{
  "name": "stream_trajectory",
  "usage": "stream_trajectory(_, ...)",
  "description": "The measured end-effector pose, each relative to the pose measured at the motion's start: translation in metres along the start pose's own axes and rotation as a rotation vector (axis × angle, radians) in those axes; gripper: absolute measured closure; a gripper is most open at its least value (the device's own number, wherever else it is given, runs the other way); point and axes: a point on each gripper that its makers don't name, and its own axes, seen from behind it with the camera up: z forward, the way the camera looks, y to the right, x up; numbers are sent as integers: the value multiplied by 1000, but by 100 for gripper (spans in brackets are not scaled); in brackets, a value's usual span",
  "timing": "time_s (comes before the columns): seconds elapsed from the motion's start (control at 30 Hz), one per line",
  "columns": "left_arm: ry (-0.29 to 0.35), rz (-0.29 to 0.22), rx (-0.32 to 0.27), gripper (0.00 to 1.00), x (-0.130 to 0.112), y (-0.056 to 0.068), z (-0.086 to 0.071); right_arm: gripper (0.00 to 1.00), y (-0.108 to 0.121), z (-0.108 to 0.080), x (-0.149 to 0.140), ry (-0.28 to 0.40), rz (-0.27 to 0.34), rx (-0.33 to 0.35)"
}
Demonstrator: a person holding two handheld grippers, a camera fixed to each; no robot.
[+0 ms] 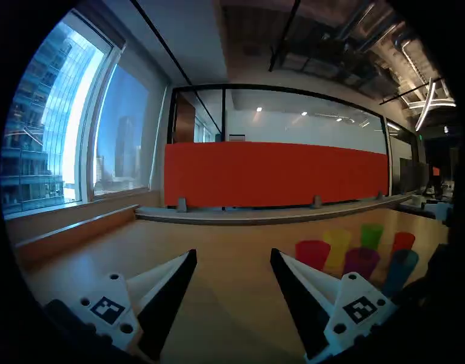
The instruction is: Pour water
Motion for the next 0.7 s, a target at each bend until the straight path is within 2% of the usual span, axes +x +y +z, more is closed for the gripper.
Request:
stream_trajectory(0.2, 7, 5, -8, 10, 32, 1, 3, 1, -4, 0, 27, -9, -15, 16)
stream_trajectory(0.4, 21, -5, -51, 10, 70, 8, 9, 1, -2, 5, 49, -44, -38, 21)
stream_trajectory(0.7, -9, -19, -60, 10, 112, 4, 19, 1, -6, 13, 88, -97, -17, 55)
